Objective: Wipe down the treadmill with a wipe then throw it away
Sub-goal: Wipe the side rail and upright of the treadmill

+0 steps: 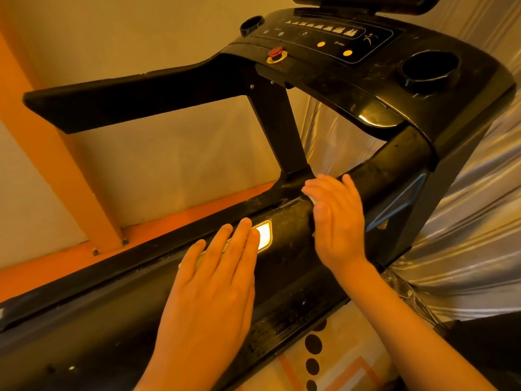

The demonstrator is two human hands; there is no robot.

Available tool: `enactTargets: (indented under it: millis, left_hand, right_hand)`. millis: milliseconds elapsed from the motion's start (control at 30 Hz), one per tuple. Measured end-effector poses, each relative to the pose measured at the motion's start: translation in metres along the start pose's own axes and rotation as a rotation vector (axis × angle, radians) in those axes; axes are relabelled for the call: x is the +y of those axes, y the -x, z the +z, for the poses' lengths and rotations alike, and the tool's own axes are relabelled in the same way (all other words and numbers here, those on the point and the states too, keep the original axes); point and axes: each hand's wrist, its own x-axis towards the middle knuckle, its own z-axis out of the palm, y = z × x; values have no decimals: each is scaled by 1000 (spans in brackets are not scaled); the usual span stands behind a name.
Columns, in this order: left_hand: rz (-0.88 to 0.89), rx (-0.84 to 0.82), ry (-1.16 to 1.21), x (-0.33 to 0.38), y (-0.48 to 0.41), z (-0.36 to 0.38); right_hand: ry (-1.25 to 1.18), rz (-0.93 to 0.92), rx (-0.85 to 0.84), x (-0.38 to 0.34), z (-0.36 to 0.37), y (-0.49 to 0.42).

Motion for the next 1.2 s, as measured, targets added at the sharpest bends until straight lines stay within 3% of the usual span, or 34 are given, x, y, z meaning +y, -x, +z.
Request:
enactTargets:
  millis: [167,333,500,633,800,967,1100,1200]
  left_hand:
    - [4,4,-16,0,0,2]
    - [1,10,-13,0,-1,2]
    - [7,20,-18,-1,-1,4]
    - [3,35,-16,1,0,3]
    - [9,50,-17,0,1,2]
    - [-4,65,-1,2,2,2]
    - [-2,45,-18,2,3,2]
    - [-9,83,-25,2,3,3]
  right_hand:
    - [41,-161,-42,2,-1,2]
    - [-6,-27,69,-5,13,13]
    - [31,-115,-95,17,-8,-1]
    - [-7,15,-1,-11,5,8]
    - [42,-177,-118,-9,-2,7]
    - [20,9,23,-14,4,7]
    - [23,-215,-68,-26,8,14]
    - [40,-153,-58,-2,-1,4]
